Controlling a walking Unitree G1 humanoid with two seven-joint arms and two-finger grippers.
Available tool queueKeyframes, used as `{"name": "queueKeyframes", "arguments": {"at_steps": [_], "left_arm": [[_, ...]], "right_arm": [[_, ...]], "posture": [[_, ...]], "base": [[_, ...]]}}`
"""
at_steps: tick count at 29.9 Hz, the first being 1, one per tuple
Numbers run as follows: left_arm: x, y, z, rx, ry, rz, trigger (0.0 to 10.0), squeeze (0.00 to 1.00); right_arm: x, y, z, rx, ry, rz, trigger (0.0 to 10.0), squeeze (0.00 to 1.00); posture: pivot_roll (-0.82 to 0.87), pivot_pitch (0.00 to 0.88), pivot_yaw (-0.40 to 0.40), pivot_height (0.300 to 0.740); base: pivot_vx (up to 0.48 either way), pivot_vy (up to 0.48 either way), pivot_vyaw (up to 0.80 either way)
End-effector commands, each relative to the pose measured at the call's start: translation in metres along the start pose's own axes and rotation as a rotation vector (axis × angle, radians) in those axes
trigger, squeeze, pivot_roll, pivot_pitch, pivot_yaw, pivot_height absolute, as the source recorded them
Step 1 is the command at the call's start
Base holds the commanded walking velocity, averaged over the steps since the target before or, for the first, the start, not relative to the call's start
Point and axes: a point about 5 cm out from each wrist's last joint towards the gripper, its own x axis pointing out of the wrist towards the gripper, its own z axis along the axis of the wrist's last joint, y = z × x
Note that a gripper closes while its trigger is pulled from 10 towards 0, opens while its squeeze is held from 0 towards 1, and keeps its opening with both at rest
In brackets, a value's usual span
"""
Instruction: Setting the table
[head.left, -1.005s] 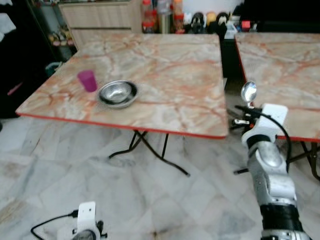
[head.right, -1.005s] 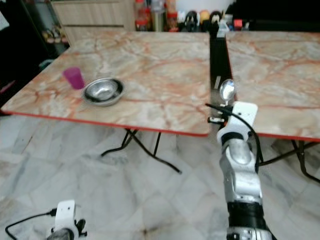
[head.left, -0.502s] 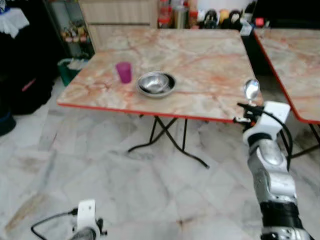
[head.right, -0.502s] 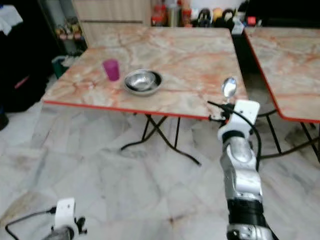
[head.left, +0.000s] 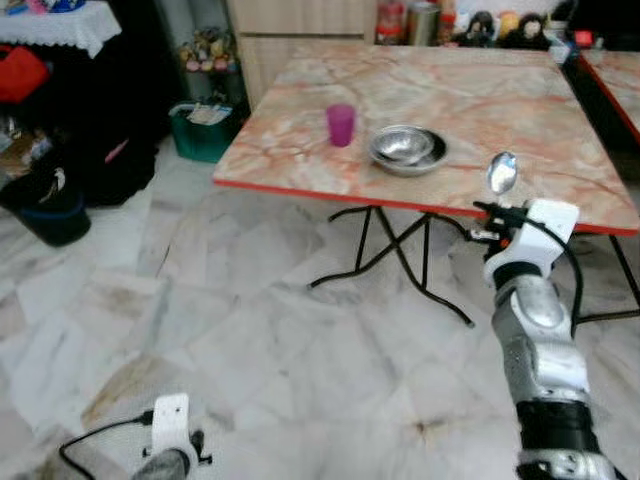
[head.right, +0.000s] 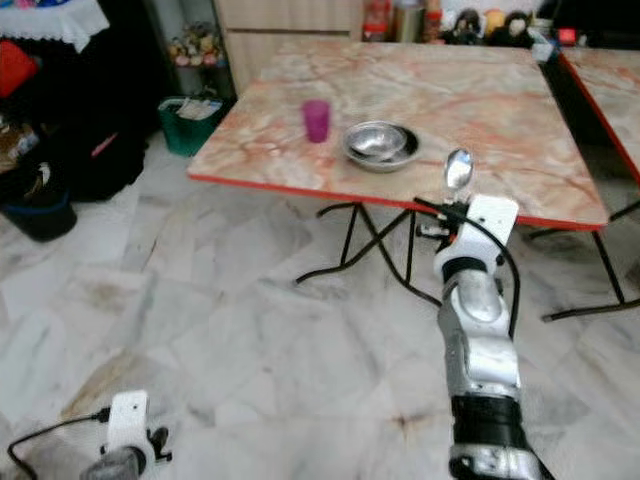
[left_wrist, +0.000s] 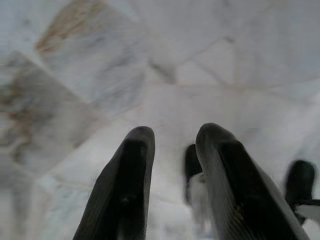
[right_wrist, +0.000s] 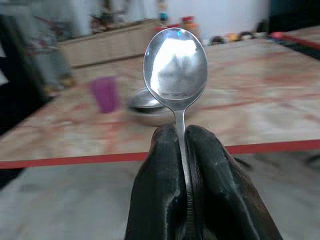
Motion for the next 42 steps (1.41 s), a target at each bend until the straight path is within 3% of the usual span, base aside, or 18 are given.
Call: {"name": "queueKeyframes", "arguments": {"at_steps": [1, 13, 42], "left_arm": [[0.0001, -0.0022, -0.0005, -0.008, 0.001, -0.004, 10.0, 0.0], [0.0001, -0.0036, -0.0001, -0.017, -0.005, -0.001, 10.0, 0.0], [-0.0009, -0.003, -0.0061, -0.028, 0.013, 0.011, 10.0, 0.0]], "right_arm": [[0.0004, -0.0088, 0.0058, -0.005, -0.023, -0.025, 10.0, 0.0], [0.002, -0.0095, 0.0044, -0.006, -0.006, -0.029, 10.0, 0.0], [0.0041, -0.0122, 0.0061, -0.041, -0.005, -0.042, 10.0, 0.0]], "posture": [[-0.04, 0.095, 0.036, 0.74], [-0.04, 0.104, 0.031, 0.74], [-0.05, 0.112, 0.022, 0.74]], "base": [[0.0, 0.0, 0.0], [0.0, 0.0, -0.12], [0.299, 0.0, -0.07]]}}
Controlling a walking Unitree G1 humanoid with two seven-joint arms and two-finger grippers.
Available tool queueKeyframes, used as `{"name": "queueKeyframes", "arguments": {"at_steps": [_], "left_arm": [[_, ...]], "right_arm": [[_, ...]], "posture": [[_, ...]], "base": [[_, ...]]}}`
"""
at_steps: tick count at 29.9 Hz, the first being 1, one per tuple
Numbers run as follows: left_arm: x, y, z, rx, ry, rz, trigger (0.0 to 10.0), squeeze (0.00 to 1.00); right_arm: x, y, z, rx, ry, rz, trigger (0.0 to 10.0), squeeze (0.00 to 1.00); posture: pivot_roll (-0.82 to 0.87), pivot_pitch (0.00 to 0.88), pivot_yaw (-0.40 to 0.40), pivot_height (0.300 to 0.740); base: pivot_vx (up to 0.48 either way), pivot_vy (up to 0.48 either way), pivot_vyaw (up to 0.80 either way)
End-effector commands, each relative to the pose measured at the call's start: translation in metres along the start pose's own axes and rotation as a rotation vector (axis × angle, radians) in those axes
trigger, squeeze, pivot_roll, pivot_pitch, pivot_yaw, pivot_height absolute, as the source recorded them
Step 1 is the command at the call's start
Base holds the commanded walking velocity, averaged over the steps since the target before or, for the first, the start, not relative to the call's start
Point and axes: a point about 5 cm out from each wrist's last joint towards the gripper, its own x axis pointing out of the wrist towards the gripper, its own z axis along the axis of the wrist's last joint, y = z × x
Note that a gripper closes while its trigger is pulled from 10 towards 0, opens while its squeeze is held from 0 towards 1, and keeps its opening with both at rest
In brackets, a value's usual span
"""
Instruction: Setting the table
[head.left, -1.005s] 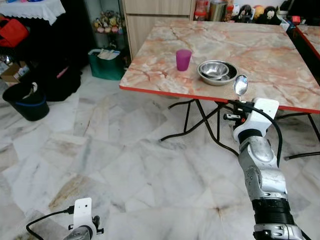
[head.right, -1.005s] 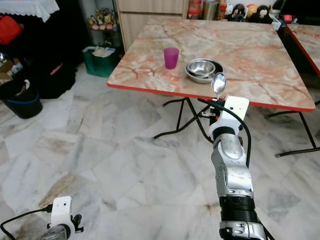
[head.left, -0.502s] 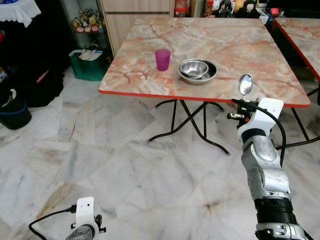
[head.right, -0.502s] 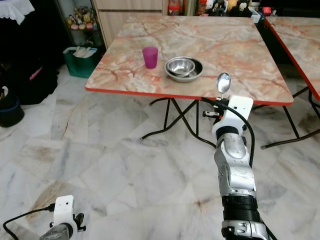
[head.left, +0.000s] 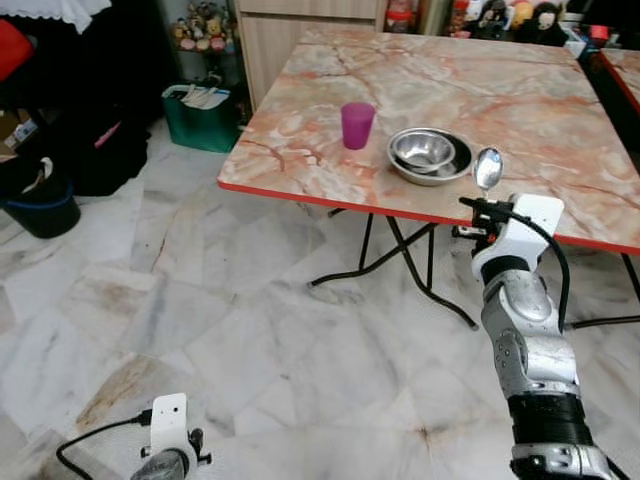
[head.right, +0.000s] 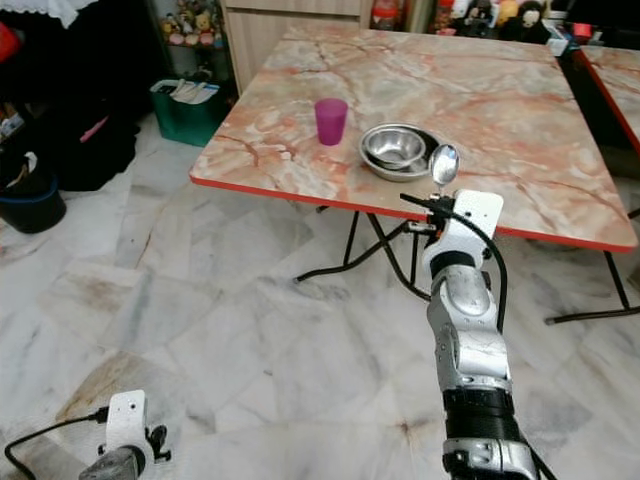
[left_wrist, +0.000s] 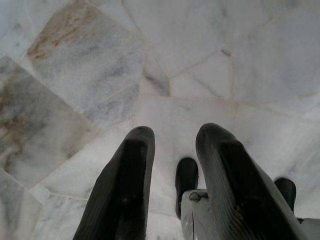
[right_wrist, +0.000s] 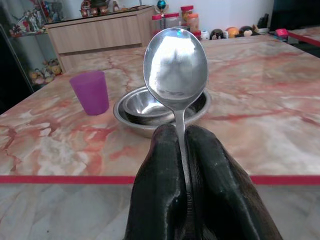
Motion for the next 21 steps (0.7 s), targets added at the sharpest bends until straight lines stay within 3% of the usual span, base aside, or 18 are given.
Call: {"name": "queueKeyframes", "arguments": {"at_steps": [1, 5, 8, 21], "left_arm": [[-0.0021, 0.0048, -0.0101, -0.012, 0.032, 0.022, 10.0, 0.0], [-0.0025, 0.0051, -0.0117, -0.013, 0.036, 0.022, 10.0, 0.0], [-0.0027, 0.0055, -0.0127, -0.013, 0.039, 0.022, 10.0, 0.0], [-0.0029, 0.0051, -0.0135, -0.016, 0.042, 0.02, 10.0, 0.0]], "right_arm": [[0.0012, -0.001, 0.0024, -0.007, -0.002, -0.006, 10.0, 0.0], [0.0014, -0.0021, 0.0007, 0.001, 0.014, -0.01, 10.0, 0.0], [0.0015, -0.002, 0.0011, -0.004, 0.009, -0.008, 10.0, 0.0], [0.0016, -0.003, 0.0012, -0.026, 0.008, -0.018, 10.0, 0.0]], "posture": [[-0.05, 0.112, 0.022, 0.74], [-0.05, 0.112, 0.02, 0.74], [-0.05, 0.114, 0.021, 0.74], [-0.05, 0.113, 0.02, 0.74]], "base": [[0.33, 0.0, 0.0], [0.341, 0.0, 0.0], [0.349, 0.0, -0.64], [0.361, 0.0, 0.0]]}}
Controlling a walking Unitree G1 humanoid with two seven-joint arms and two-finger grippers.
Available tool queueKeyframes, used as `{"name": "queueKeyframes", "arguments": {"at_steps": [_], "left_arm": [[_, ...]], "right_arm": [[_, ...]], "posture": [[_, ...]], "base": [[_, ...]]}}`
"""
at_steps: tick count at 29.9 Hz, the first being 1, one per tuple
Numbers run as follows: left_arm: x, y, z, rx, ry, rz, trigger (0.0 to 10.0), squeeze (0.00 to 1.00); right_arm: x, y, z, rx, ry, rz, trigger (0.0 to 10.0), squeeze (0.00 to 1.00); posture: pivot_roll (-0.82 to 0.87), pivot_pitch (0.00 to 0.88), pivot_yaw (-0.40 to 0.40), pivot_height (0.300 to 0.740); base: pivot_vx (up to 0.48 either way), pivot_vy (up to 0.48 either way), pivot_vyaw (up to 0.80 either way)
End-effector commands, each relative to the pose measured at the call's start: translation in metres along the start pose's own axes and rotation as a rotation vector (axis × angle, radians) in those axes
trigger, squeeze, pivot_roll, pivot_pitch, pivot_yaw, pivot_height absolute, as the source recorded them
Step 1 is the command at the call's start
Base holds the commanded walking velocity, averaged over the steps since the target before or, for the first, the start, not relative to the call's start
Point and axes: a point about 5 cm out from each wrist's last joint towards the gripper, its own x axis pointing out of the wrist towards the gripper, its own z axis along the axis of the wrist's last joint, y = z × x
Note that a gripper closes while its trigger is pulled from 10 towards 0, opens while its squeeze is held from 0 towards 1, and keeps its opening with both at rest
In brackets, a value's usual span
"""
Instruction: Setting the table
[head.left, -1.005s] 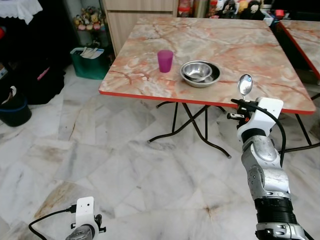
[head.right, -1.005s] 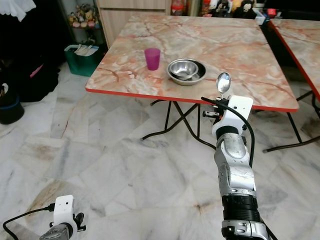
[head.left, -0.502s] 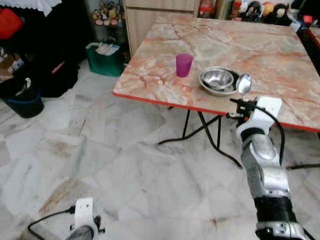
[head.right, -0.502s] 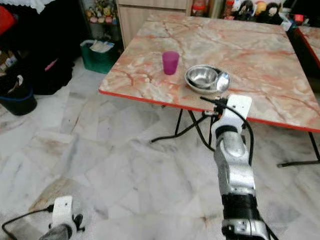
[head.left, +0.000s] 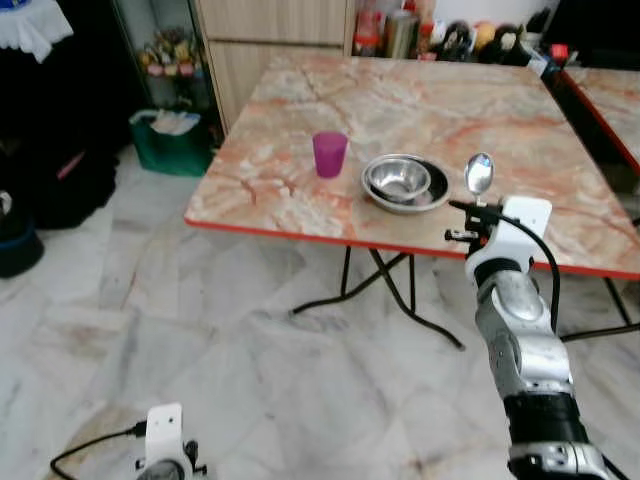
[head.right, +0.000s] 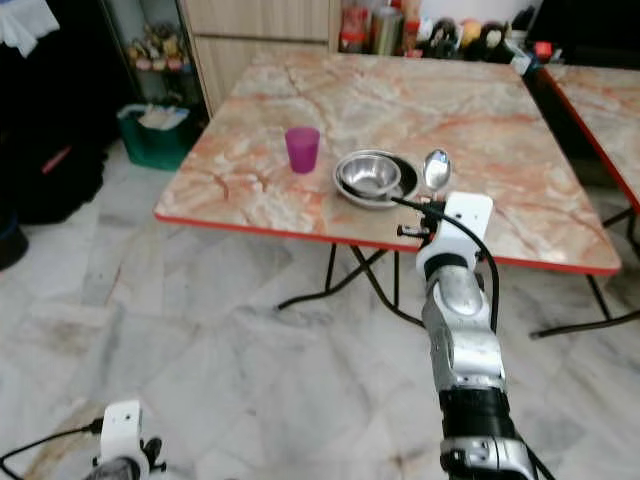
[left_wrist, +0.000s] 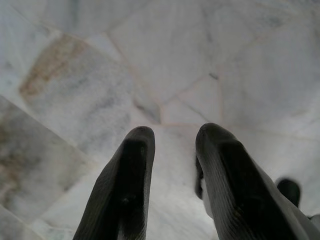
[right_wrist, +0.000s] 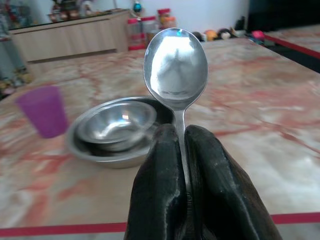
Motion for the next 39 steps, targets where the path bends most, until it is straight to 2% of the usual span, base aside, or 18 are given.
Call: {"name": "queueKeyframes", "arguments": {"at_steps": [1, 5, 21, 39], "left_arm": [[0.0, -0.005, -0.004, -0.013, 0.017, -0.006, 10.0, 0.0], [0.0, -0.006, -0.004, -0.015, 0.017, -0.007, 10.0, 0.0], [0.0, -0.004, -0.003, -0.012, 0.015, -0.006, 10.0, 0.0], [-0.001, -0.005, -0.005, -0.004, 0.022, -0.015, 10.0, 0.0]], "right_arm": [[0.0, -0.007, 0.006, -0.012, -0.019, -0.018, 10.0, 0.0], [0.001, -0.007, 0.005, 0.017, -0.013, -0.025, 10.0, 0.0], [0.001, -0.004, 0.007, 0.018, -0.028, -0.021, 10.0, 0.0], [0.0, -0.015, 0.007, 0.006, -0.031, -0.074, 10.0, 0.0]], "posture": [[-0.05, 0.113, 0.02, 0.74], [-0.05, 0.114, 0.019, 0.74], [-0.05, 0.113, 0.024, 0.74], [-0.05, 0.11, 0.029, 0.74]], "base": [[0.364, 0.0, 0.0], [0.364, 0.0, 0.0], [0.364, 0.0, -0.08], [0.367, 0.0, 0.0]]}}
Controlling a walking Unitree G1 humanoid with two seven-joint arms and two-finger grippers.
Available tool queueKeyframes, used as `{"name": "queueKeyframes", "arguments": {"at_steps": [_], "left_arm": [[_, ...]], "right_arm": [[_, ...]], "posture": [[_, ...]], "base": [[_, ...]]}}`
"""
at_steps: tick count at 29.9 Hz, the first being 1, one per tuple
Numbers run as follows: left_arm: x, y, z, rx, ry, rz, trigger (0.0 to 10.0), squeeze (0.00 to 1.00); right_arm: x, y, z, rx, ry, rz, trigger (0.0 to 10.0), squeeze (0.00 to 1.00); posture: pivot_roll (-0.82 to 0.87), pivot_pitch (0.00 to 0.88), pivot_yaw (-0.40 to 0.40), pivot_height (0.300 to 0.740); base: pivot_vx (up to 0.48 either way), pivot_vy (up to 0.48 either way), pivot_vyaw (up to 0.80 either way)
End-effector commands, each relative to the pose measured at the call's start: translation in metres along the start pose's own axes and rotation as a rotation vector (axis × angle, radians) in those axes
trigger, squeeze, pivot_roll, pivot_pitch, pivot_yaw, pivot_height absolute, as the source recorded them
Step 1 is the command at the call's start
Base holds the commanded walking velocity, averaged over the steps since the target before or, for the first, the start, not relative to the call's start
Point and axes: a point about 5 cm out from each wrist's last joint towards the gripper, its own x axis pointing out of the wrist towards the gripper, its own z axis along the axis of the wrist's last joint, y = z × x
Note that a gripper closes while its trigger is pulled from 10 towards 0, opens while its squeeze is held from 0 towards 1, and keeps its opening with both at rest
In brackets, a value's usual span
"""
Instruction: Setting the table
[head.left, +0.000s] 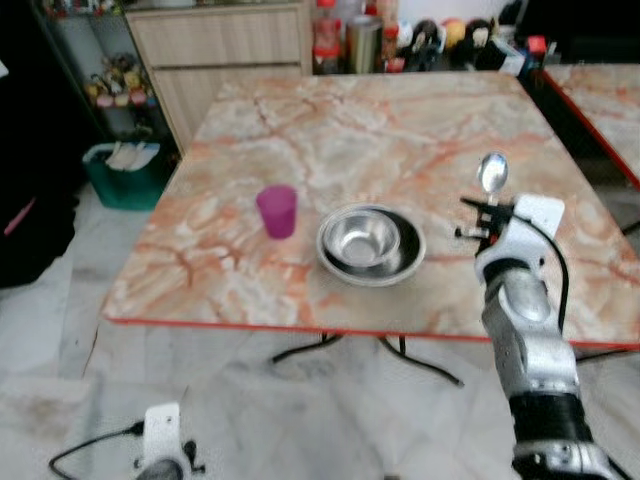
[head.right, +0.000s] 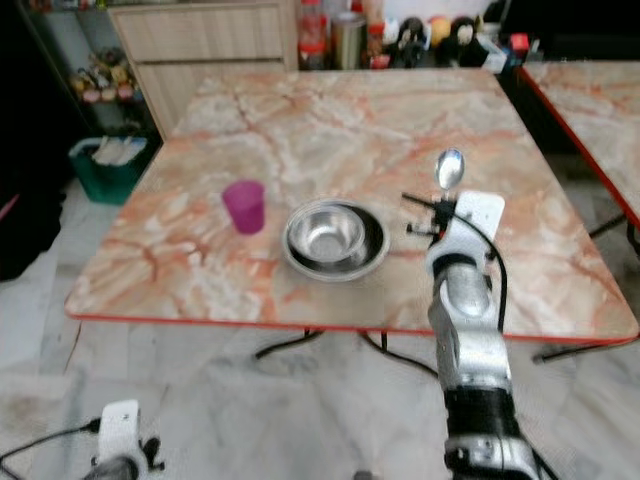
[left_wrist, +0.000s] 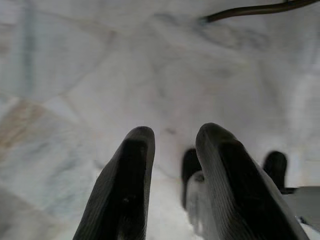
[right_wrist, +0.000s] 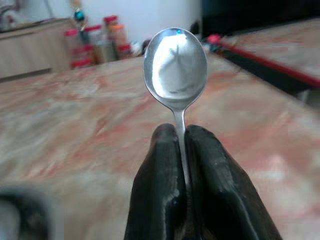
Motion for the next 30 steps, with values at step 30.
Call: {"name": "queueKeyframes", "arguments": {"at_steps": [30], "left_arm": [[-0.001, 0.009, -0.003, 0.0, 0.018, 0.016, 10.0, 0.0]], "right_arm": [[0.002, 0.016, -0.017, -0.09, 0.142, 0.156, 10.0, 0.0]], "posture": [[-0.04, 0.103, 0.024, 0.74]], "base": [[0.069, 0.0, 0.0]]}}
